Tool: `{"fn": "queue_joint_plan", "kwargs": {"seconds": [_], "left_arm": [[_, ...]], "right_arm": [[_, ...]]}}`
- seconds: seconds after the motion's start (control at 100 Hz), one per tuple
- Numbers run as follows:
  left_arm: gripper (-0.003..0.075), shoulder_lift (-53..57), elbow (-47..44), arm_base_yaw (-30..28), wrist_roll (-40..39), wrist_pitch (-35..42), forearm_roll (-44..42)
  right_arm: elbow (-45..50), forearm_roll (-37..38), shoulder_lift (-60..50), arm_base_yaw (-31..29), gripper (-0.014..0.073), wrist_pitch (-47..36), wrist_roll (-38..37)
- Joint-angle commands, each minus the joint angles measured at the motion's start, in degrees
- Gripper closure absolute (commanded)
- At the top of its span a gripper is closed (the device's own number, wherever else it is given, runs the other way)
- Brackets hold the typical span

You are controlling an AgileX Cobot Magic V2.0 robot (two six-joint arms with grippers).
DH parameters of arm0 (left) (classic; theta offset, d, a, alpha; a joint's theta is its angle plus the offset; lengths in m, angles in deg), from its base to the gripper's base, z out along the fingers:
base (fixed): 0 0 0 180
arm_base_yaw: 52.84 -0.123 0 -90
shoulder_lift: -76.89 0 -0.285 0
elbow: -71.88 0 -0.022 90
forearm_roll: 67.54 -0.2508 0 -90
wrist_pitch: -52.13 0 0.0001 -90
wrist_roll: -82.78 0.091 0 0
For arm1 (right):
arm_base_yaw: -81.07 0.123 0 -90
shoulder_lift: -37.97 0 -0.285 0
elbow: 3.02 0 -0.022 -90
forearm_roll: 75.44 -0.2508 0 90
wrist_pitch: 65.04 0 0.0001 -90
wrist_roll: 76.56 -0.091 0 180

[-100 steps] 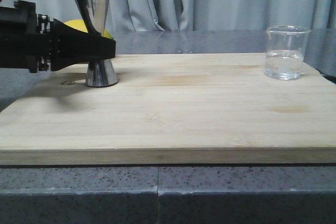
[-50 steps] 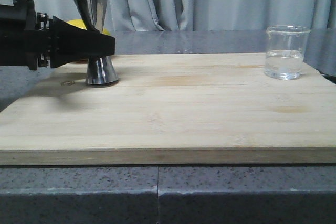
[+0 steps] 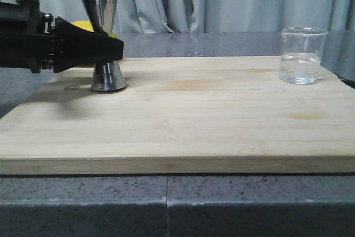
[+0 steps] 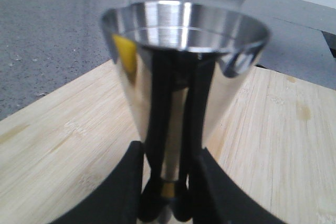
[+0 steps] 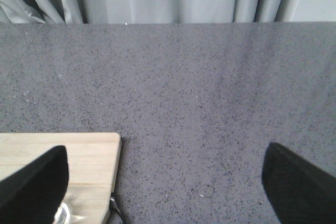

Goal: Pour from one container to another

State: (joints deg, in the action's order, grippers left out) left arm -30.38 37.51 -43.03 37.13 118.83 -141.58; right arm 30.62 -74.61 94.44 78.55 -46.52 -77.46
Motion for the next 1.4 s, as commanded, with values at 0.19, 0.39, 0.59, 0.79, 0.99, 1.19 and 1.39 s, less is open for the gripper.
{"fn": "queue_joint_plan", "kwargs": {"seconds": [0.19, 0.39, 0.59, 0.79, 0.99, 1.19, 1.39], "left_arm": [[0.0722, 2.18, 4.22, 3.61, -0.18, 11.39, 0.55], [0.0722, 2.31, 6.21, 5.68, -0.28, 11.39, 0.41], [0.0722, 2.78, 6.31, 5.81, -1.76, 11.39, 0.64], [0.0722, 4.22, 6.31, 5.81, -2.23, 11.39, 0.64], [0.0722, 4.87, 6.31, 5.81, -3.61, 11.39, 0.64], [0.0722, 4.87, 6.97, 6.44, -3.74, 11.39, 0.75], [0.0722, 4.87, 9.07, 9.02, -3.74, 11.02, 0.87]], "right_arm": [[0.21, 0.61, 1.98, 2.94, -0.0062, -6.61, 0.51], [0.53, 0.71, 3.06, 4.74, -0.0062, -6.86, 0.51], [4.47, 0.83, 3.06, 6.48, -0.0062, -12.24, 2.84], [12.57, 0.83, 3.06, 9.39, -0.0062, -23.32, 2.84], [19.92, 0.83, 3.06, 12.30, -0.0062, -33.92, 2.84], [23.92, 0.83, 3.29, 14.28, -0.0062, -39.83, 2.41], [24.33, 0.83, 4.16, 15.59, -0.0062, -41.67, 1.76]]}}
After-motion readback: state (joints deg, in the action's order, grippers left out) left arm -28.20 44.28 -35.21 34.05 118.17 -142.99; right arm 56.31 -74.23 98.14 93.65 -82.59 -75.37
